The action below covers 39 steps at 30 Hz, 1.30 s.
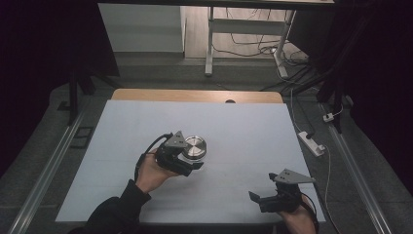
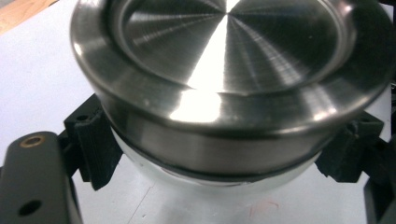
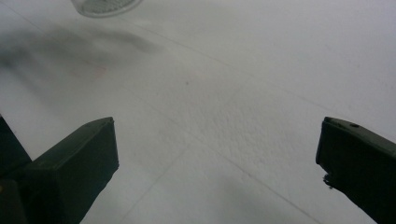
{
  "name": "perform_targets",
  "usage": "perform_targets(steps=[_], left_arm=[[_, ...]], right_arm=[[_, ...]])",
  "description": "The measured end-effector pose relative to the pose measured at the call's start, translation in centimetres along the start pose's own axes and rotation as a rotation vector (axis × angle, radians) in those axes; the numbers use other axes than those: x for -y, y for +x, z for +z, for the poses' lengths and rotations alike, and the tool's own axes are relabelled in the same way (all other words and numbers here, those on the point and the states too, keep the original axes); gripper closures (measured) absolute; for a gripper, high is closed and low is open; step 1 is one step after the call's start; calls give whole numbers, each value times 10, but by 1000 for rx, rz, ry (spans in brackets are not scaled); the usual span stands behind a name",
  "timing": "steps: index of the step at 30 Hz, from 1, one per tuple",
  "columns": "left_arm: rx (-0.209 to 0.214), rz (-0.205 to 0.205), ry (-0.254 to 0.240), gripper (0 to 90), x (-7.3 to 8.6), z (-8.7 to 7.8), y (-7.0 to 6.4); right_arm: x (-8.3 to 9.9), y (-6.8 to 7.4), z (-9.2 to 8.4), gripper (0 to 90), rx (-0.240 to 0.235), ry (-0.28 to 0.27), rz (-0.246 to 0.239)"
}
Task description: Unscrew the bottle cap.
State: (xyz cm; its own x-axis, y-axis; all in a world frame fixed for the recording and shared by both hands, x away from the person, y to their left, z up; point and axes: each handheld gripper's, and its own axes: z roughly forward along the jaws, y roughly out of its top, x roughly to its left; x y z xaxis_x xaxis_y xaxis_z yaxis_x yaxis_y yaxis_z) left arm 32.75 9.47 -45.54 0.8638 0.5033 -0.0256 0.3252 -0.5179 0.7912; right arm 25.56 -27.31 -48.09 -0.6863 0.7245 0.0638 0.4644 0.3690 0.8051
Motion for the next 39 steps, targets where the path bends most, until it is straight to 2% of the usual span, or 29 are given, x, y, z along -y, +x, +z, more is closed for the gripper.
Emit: perform_targets(steps=[7, 10, 12, 15, 19, 22, 29, 39], left_arm=[[-15, 0, 0, 154, 0, -1, 0], [-13, -1, -2, 154, 0, -2, 0], [-12, -1, -2, 154, 0, -2, -1], [-9, -2, -5, 154, 0, -2, -2], [-5, -3, -6, 154, 0, -2, -3], [-1, -2, -6, 154, 0, -2, -3], [6, -5, -6, 154, 0, -1, -4], [11, 0, -8, 155, 1, 0, -5]], right_arm=[[-10, 6, 6, 0, -50, -20, -35], [-18, 10, 9, 0, -96, -51, -41], [-23, 12, 11, 0, -110, -58, -49], [-29, 15, 15, 0, -123, -57, -49], [-41, 20, 20, 0, -172, -34, -36], [-52, 27, 25, 0, -176, -24, -66], [-78, 41, 40, 0, -180, -38, -125], [-101, 50, 57, 0, -209, -42, -139]])
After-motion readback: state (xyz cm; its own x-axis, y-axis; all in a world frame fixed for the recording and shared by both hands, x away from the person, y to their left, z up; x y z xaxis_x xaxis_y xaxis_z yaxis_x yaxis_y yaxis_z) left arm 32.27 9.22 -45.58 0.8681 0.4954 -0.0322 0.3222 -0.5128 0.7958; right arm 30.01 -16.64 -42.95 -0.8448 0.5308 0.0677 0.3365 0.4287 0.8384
